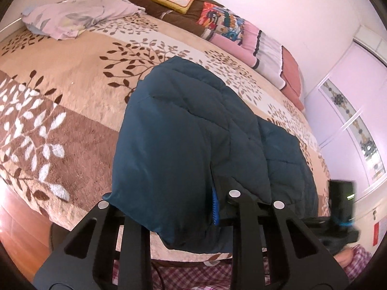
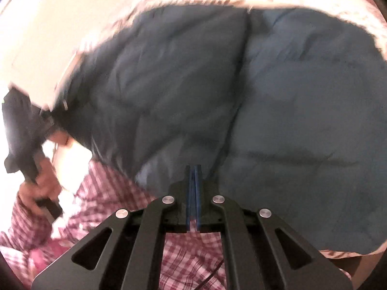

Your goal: Fold large clothes

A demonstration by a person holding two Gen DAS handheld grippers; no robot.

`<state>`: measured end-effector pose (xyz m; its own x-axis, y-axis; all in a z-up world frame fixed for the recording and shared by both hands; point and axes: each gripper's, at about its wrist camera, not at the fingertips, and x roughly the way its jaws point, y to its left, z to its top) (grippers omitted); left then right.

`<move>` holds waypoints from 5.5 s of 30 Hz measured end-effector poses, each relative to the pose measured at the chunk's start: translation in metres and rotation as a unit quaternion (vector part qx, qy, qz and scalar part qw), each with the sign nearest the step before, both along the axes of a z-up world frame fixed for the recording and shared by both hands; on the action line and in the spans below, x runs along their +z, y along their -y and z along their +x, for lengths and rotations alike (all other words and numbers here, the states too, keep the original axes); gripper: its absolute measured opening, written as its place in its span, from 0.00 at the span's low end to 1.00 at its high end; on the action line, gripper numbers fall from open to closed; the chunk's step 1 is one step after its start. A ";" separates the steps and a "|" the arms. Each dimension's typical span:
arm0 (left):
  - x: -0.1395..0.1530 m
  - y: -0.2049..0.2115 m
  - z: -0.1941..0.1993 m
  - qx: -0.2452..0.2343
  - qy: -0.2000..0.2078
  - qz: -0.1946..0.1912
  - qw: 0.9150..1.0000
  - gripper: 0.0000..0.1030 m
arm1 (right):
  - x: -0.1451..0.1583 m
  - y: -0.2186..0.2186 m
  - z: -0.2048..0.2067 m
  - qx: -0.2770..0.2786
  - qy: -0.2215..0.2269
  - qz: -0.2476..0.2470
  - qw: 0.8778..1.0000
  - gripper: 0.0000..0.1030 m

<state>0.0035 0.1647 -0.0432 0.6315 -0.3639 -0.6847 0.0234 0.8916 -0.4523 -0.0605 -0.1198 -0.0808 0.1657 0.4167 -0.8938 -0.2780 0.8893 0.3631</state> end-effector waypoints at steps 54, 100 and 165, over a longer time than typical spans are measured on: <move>0.098 0.310 -0.031 -0.338 0.105 0.100 0.930 0.20 | -0.020 0.219 0.005 -0.211 0.008 0.113 0.971 0.00; 0.012 0.382 -0.075 -0.487 0.056 0.138 0.861 0.69 | 0.123 0.263 0.033 -0.220 0.127 0.109 0.961 0.03; 0.007 0.215 -0.012 -0.258 -0.044 0.072 0.963 0.72 | -0.014 0.204 -0.027 -0.195 0.037 -0.033 0.980 0.00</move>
<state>-0.0086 -0.0501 -0.0358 0.3299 -0.5107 -0.7939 0.4464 0.8254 -0.3455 -0.0870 -0.3235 -0.0946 0.3665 0.2500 -0.8962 0.0639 0.9542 0.2924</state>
